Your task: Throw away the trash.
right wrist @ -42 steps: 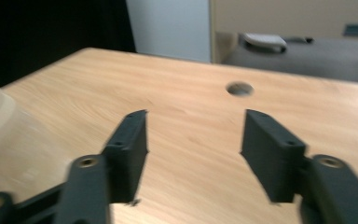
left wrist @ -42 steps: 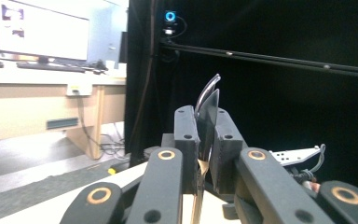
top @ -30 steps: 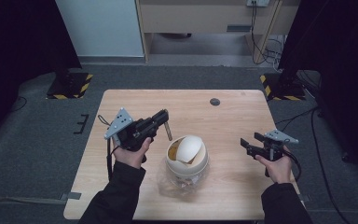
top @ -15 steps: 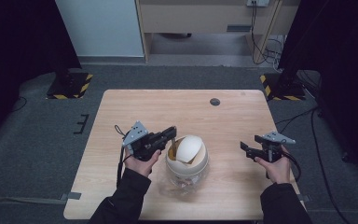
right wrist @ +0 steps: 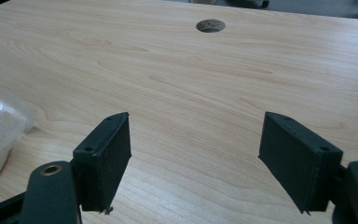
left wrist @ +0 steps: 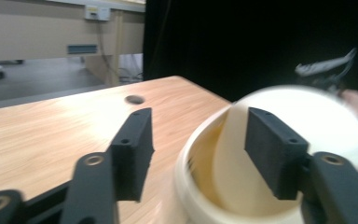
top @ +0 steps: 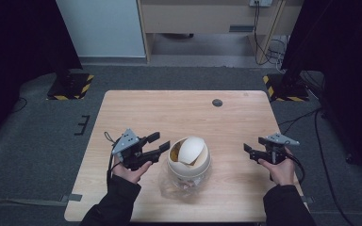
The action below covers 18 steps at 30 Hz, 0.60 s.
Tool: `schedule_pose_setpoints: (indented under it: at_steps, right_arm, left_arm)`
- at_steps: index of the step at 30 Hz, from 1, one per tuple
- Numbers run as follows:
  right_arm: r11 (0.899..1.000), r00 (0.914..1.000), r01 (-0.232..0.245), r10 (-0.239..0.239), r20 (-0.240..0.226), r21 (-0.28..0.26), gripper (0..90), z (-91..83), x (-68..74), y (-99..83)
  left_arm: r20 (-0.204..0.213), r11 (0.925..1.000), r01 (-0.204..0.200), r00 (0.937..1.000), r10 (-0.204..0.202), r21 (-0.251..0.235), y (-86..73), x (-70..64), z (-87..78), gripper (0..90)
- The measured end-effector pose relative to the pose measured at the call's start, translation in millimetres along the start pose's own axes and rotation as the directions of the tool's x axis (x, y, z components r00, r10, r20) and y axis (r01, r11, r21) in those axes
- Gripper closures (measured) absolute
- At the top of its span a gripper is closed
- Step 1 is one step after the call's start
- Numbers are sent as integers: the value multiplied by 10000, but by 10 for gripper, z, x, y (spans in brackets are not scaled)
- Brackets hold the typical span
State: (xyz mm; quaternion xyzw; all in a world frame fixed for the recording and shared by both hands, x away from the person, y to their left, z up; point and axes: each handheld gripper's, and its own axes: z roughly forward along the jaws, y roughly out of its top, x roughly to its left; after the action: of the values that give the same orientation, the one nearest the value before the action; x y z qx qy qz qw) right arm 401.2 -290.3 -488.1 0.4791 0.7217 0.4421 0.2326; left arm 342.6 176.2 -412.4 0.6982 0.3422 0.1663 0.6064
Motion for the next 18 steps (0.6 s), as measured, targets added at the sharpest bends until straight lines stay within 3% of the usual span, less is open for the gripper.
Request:
schedule_pose_setpoints:
  at_steps: [3,4,5,9,10,12,13,16,17,18]
  right_arm:
    - [9999,9999,-117,117,113,8,234,-9,-31,-12]
    - [9999,9999,-117,117,113,8,234,-9,-31,-12]
    - [9999,9998,-157,156,155,51,227,-11,-46,-25]
    - [9997,9994,-207,204,265,134,211,-5,-69,-54]
    - [9997,9994,-207,204,265,134,211,-5,-69,-54]
    - [9994,9990,-240,230,372,254,199,1,-84,-77]
    - [9994,9990,-240,230,372,254,199,1,-84,-77]
    - [9989,9987,-198,177,484,435,189,9,-107,-111]
    - [9982,9982,-248,217,551,547,183,20,-115,-127]
    - [9978,9981,-241,206,572,622,180,23,-120,-134]
  left_arm:
    - [-636,9988,-124,9979,154,465,-185,125,-190,315]
    - [-636,9988,-124,9979,154,465,-185,125,-190,290]
    - [-982,9973,-43,9951,115,734,-295,212,-280,271]
    - [-1677,9889,401,9857,-157,1432,-526,406,-434,218]
    - [-1677,9889,401,9857,-157,1432,-526,406,-434,212]
    - [-2342,9632,505,9721,132,2641,-690,553,-507,209]
    - [-2342,9632,505,9721,132,2641,-690,553,-507,206]
    - [-2850,9198,1023,9585,107,3788,-838,712,-536,192]
    - [-3058,9008,1162,9519,193,4184,-886,775,-536,187]
    - [-3178,8884,1240,9478,259,4421,-914,816,-532,179]
